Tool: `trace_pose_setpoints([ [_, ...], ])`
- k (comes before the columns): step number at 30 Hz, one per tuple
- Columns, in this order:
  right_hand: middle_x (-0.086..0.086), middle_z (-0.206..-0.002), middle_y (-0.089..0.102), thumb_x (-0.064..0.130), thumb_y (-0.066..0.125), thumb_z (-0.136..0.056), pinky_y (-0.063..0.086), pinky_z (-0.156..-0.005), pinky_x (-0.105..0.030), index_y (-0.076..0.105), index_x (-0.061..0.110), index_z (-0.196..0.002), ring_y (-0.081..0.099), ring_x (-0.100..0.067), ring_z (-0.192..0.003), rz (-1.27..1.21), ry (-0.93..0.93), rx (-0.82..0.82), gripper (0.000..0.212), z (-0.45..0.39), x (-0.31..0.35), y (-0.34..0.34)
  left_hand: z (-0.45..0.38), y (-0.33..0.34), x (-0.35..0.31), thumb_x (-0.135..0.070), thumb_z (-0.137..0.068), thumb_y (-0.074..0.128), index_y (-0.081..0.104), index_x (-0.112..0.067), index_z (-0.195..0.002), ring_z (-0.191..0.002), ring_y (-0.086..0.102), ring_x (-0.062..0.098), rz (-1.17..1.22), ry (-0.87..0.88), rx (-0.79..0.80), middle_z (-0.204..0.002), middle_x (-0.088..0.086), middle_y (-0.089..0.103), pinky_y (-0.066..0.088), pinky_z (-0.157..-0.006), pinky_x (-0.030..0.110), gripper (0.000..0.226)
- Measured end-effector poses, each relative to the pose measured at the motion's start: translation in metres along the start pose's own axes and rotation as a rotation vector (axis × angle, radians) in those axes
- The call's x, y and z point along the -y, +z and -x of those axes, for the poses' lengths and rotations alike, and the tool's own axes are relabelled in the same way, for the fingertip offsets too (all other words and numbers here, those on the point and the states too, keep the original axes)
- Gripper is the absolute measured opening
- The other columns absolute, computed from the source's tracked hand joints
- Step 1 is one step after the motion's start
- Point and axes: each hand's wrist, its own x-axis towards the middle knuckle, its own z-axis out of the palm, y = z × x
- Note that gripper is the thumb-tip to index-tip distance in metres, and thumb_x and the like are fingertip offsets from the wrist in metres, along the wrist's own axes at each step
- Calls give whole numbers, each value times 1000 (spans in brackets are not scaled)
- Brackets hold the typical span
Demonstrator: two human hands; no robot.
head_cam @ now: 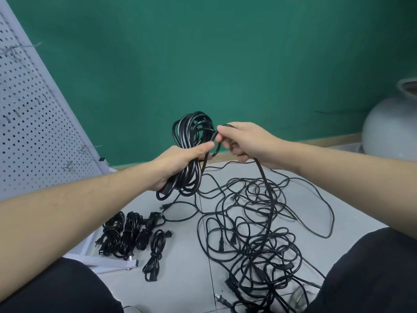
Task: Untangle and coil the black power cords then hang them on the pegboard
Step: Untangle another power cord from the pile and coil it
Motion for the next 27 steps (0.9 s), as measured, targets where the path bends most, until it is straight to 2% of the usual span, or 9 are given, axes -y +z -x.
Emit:
trace_pose_setpoints([
  [3,12,-63,52,33,50,-105,37,-50,-20,56,19,-80,42,-4,-49,250,-215,-52,30,6,2,12,-2,10,4,-55,-71,84,78,-29,-100,-80,70,14,-195,94,28,-90,-6,77,54,-72,29,39],
  [5,10,-63,56,39,52,-103,44,-62,-28,53,23,-77,50,-8,-59,439,-362,-152,30,4,-1,17,-1,18,1,-33,-81,74,78,-25,-82,-68,63,18,-202,125,13,-74,-4,72,53,-63,30,10],
  [9,8,-67,51,61,60,-90,42,-64,-36,39,27,-82,50,-19,-67,663,-376,-487,40,2,-3,11,6,29,-4,-24,-73,62,67,-12,-59,-47,45,23,-6,81,-33,-57,10,50,36,-46,24,20],
  [12,11,-96,51,64,73,-79,40,-73,-29,43,29,-107,52,-11,-88,383,-308,-534,55,0,-4,8,10,33,-6,-20,-70,61,65,-12,-58,-58,51,27,104,73,17,-76,20,55,39,-48,23,14],
  [15,5,-118,62,64,76,-77,46,-92,-33,53,24,-125,60,-12,-108,-50,-4,-315,67,1,-3,11,12,37,-9,-21,-63,60,63,-14,-55,-77,50,32,159,78,91,-89,21,56,40,-58,29,11],
  [17,2,-103,74,58,76,-80,57,-85,-44,68,24,-110,71,-14,-92,-249,46,-173,46,1,-5,12,13,39,-9,-20,-63,59,62,-12,-57,-70,50,30,167,84,143,-84,19,59,40,-59,30,10],
  [20,-2,-76,70,46,80,-81,46,-54,-30,72,21,-92,62,-20,-67,-363,20,-172,29,2,1,17,16,42,-6,-20,-64,57,62,-14,-55,-67,56,30,207,98,180,-78,14,66,44,-57,27,12],
  [24,1,-60,51,35,80,-83,44,-47,-21,60,18,-90,53,-15,-55,-483,-15,-230,28,1,5,21,20,49,-11,-24,-66,53,65,-13,-58,-46,51,20,297,92,258,-57,11,53,41,-46,22,18],
  [27,1,-54,41,28,78,-86,41,-43,-20,49,16,-91,43,-15,-49,-604,-55,-207,32,0,8,25,18,47,-12,-20,-74,47,67,-10,-58,-66,64,27,392,83,323,-71,22,61,46,-60,30,28],
])
